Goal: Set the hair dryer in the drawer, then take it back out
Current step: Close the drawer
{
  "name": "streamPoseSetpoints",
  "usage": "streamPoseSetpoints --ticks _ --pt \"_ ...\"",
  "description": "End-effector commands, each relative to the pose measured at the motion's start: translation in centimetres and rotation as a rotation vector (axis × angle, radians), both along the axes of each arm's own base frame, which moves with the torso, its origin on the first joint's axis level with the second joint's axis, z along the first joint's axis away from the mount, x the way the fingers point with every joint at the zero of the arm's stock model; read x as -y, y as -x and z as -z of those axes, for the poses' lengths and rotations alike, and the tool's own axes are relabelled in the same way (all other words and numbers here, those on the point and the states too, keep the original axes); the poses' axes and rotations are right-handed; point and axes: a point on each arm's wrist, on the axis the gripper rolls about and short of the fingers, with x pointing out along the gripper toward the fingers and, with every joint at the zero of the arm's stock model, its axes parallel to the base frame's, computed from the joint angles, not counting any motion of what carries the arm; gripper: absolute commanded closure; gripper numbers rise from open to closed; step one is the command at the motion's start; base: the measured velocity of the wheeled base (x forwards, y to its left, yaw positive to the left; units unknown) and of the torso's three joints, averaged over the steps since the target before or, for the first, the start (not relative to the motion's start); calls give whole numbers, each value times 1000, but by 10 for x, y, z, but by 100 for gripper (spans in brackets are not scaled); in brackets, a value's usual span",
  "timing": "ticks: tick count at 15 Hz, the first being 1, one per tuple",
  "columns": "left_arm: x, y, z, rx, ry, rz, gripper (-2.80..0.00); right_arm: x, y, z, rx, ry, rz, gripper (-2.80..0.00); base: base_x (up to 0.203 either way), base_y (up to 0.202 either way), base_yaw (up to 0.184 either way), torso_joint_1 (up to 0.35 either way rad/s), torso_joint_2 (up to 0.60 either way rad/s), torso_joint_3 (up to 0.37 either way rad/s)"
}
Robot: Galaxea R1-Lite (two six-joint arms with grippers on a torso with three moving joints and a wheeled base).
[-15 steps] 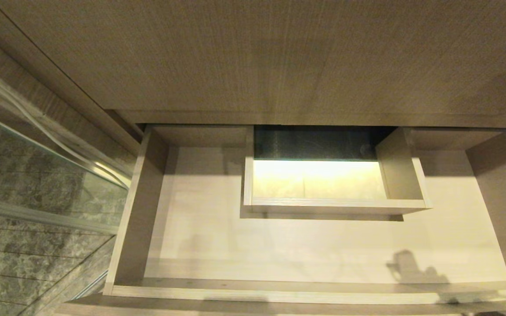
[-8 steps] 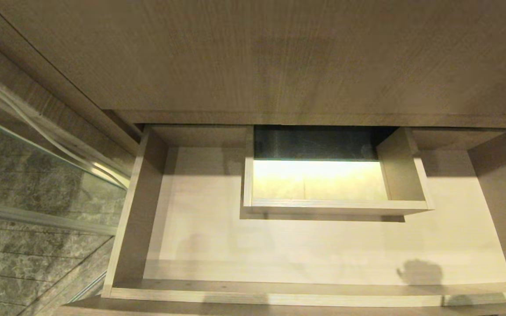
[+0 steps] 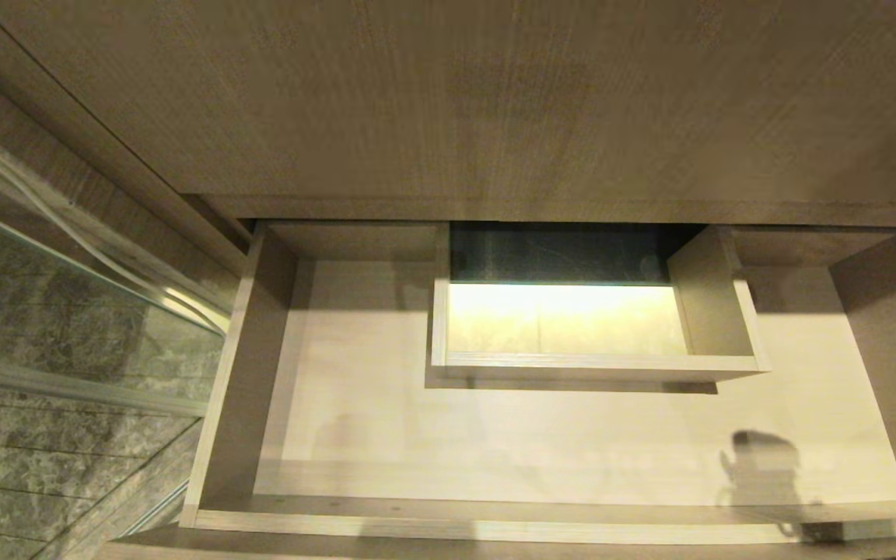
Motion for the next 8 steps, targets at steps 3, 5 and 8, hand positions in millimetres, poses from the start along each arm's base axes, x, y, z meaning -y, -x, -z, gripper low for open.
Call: streamPoseSetpoints --ticks 3,5,8 --pt "0 0 0 -1 1 -1 0 3 -1 25 -132 -93 9 0 0 0 0 0 0 0" --pt "0 0 0 -1 1 1 0 4 -2 31 -167 -113 7 0 0 0 0 0 0 0" --pt "0 0 0 -1 0 1 0 4 -3 41 -201 -129 8 0 0 0 0 0 0 0"
